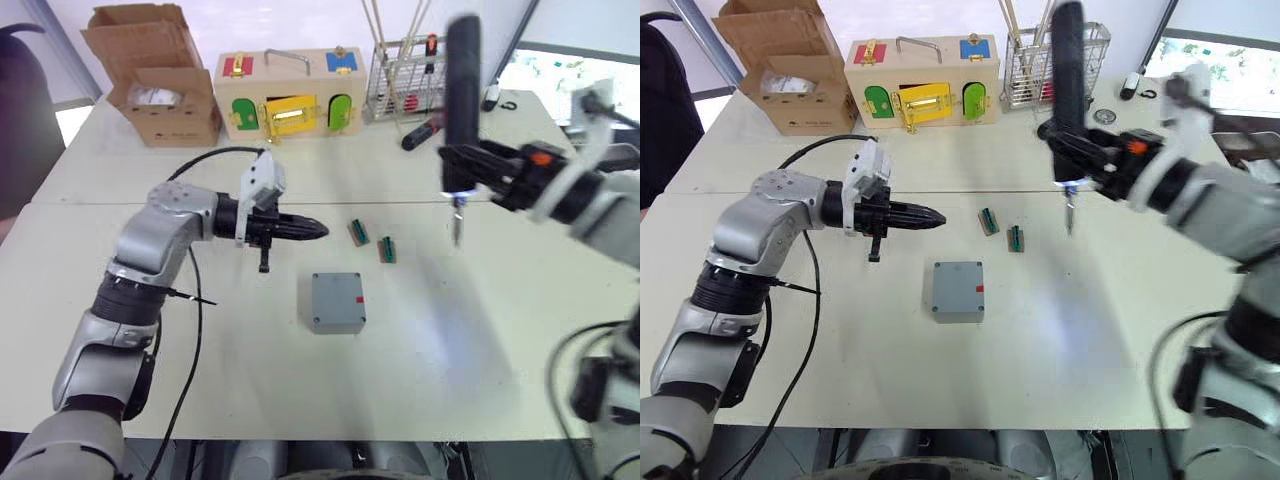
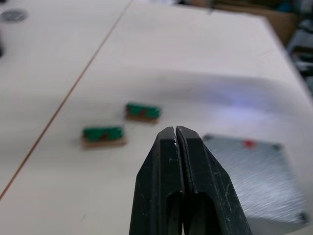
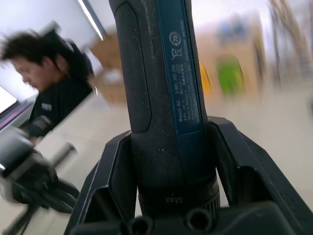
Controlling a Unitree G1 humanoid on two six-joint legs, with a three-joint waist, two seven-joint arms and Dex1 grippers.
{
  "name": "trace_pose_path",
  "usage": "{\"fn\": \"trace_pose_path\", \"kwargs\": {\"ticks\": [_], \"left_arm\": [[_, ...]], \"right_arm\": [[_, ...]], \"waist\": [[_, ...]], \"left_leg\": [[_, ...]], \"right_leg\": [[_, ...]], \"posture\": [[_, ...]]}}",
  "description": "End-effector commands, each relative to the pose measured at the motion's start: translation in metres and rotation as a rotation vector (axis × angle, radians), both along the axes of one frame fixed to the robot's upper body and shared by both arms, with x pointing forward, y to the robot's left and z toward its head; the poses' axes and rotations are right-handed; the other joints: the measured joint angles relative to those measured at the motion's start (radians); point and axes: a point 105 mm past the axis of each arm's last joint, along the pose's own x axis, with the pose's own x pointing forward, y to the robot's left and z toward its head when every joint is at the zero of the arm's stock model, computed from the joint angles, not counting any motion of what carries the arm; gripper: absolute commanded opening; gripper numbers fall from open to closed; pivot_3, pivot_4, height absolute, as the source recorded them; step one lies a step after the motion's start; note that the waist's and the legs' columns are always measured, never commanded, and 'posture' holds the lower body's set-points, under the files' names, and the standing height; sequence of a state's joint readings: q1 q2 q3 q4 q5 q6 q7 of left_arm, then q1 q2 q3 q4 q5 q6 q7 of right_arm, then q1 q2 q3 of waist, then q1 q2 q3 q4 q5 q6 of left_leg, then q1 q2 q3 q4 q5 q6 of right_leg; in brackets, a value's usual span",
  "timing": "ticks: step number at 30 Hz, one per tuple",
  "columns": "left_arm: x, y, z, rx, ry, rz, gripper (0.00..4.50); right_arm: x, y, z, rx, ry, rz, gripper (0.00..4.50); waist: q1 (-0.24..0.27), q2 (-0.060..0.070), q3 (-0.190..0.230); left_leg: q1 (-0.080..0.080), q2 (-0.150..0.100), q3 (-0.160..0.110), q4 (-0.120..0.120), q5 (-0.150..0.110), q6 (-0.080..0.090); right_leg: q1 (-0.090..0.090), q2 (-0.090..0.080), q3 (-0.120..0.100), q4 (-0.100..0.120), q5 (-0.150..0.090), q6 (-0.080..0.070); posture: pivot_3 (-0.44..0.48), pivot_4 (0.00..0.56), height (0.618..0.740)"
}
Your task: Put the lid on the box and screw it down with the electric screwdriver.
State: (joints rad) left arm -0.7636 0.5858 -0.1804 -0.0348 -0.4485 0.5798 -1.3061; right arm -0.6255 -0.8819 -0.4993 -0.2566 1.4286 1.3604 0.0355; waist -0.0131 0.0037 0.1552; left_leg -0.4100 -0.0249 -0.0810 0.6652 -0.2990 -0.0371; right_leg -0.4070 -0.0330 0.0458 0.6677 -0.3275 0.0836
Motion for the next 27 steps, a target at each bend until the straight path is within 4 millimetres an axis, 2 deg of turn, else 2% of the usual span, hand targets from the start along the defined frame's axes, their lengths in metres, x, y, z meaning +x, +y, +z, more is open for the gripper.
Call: {"fn": "trace_pose_path", "kwargs": {"ticks": [1, 5, 9, 15, 19, 25, 27], "left_arm": [[-0.028, -0.002, 0.001, 0.08, -0.072, -0.143, 0.0], [-0.042, -0.009, -0.014, 0.142, -0.12, -0.213, 0.0], [-0.049, -0.02, -0.026, 0.137, -0.12, -0.251, 0.0], [-0.054, -0.025, -0.037, 0.125, -0.104, -0.242, 0.0], [-0.052, -0.023, -0.037, 0.116, -0.1, -0.205, 0.0], [-0.045, -0.018, -0.033, 0.08, -0.136, -0.132, 0.0], [-0.039, -0.017, -0.031, 0.058, -0.179, -0.086, 0.0]], "right_arm": [[-0.031, -0.025, -0.006, -0.144, 0.193, 0.017, 1.95], [-0.038, -0.072, -0.046, -0.237, 0.462, -0.165, 1.95], [-0.044, -0.095, -0.077, -0.22, 0.635, -0.232, 1.95], [-0.036, -0.103, -0.115, -0.233, 0.758, -0.281, 1.95], [-0.025, -0.105, -0.128, -0.239, 0.765, -0.312, 1.95], [-0.017, -0.102, -0.136, -0.209, 0.734, -0.312, 1.95], [-0.017, -0.102, -0.139, -0.233, 0.711, -0.32, 2.86]], "waist": [[-0.001, 0.003, 0.002], [-0.004, 0.002, 0.002], [0.0, 0.002, 0.002], [-0.001, 0.002, 0.002], [0.001, 0.003, 0.002], [0.002, 0.002, 0.002], [0.002, 0.002, 0.002]], "left_leg": [[0.0, 0.0, 0.001, -0.001, -0.001, 0.001], [0.003, 0.003, 0.005, 0.001, -0.006, 0.011], [0.005, 0.002, 0.007, 0.004, -0.005, 0.01], [0.004, 0.003, 0.007, 0.004, -0.005, 0.01], [0.004, 0.003, 0.007, 0.004, -0.005, 0.01], [0.004, 0.003, 0.007, 0.006, -0.005, 0.01], [0.004, 0.003, 0.007, 0.007, -0.005, 0.01]], "right_leg": [[0.0, 0.0, 0.0, 0.0, 0.0, 0.0], [0.001, 0.003, 0.003, 0.0, 0.0, 0.0], [0.003, 0.004, 0.005, 0.004, 0.001, 0.0], [0.001, 0.005, 0.006, 0.005, 0.001, 0.0], [0.001, 0.005, 0.006, 0.005, 0.001, 0.0], [0.001, 0.004, 0.006, 0.005, 0.001, 0.0], [0.001, 0.004, 0.006, 0.005, 0.001, 0.0]], "posture": [[0.0, 0.15, 0.74], [0.0, 0.15, 0.74], [0.0, 0.15, 0.74], [0.0, 0.15, 0.74], [0.0, 0.15, 0.74], [0.0, 0.15, 0.74], [0.0, 0.15, 0.74]]}}
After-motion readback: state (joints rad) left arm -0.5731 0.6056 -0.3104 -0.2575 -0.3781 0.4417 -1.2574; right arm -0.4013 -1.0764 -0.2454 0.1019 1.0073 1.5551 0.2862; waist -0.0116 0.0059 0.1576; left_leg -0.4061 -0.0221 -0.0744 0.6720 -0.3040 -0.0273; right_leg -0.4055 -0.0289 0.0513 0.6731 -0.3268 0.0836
